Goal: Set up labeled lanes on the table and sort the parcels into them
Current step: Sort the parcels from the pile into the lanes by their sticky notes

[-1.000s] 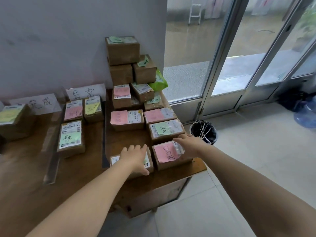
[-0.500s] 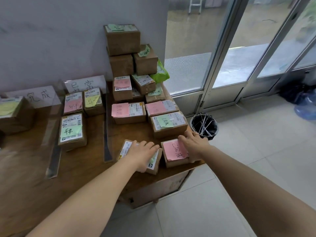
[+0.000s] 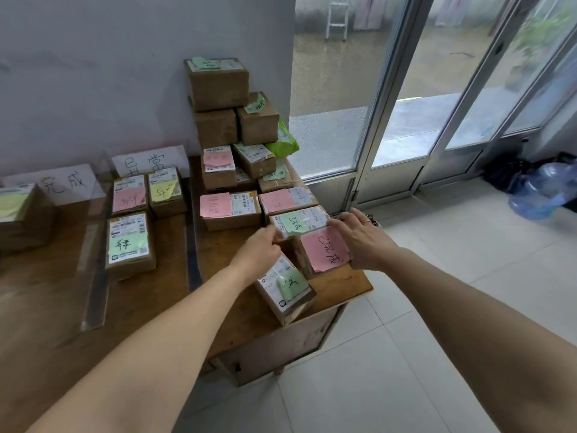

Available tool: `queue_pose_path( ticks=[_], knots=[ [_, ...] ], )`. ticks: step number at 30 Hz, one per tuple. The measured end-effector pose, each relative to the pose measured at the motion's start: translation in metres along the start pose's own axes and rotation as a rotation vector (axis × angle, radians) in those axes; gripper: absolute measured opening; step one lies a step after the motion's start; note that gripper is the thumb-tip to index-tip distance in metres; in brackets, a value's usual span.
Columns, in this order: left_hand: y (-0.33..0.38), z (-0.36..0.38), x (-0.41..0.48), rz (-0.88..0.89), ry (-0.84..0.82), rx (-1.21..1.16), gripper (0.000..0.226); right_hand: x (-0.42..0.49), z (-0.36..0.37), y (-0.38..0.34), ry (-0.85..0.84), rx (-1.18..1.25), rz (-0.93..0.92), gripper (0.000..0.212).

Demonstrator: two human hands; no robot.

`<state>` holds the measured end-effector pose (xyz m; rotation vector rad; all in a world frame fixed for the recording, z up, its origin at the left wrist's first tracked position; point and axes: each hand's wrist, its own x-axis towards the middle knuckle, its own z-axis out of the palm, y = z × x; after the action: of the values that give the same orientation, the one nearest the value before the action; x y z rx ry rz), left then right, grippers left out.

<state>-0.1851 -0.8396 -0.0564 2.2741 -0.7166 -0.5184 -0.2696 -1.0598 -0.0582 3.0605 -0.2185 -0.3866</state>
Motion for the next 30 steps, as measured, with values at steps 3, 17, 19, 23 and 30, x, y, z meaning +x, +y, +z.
queue_pose_path(
  ticks=[3, 17, 19, 23, 30],
  knots=[
    [0.003, -0.021, 0.0, -0.11, -0.024, -0.244, 0.04, 0.008, -0.011, -0.025, 0.065, -0.054, -0.147, 0.1],
    [-0.049, -0.059, -0.043, -0.285, 0.132, -0.357, 0.062, 0.017, -0.021, -0.114, 0.082, 0.183, -0.025, 0.092],
    [-0.052, -0.06, -0.048, -0.304, 0.186, -0.366, 0.063, 0.019, -0.009, -0.121, 0.068, 0.253, 0.072, 0.086],
    [-0.062, -0.054, -0.06, -0.344, 0.229, -0.385, 0.062, 0.02, 0.014, -0.136, -0.133, 0.273, 0.178, 0.078],
    [-0.066, -0.048, -0.079, -0.33, 0.262, -0.393, 0.062, 0.015, 0.054, -0.152, -0.293, 0.333, 0.282, 0.107]
  ],
)
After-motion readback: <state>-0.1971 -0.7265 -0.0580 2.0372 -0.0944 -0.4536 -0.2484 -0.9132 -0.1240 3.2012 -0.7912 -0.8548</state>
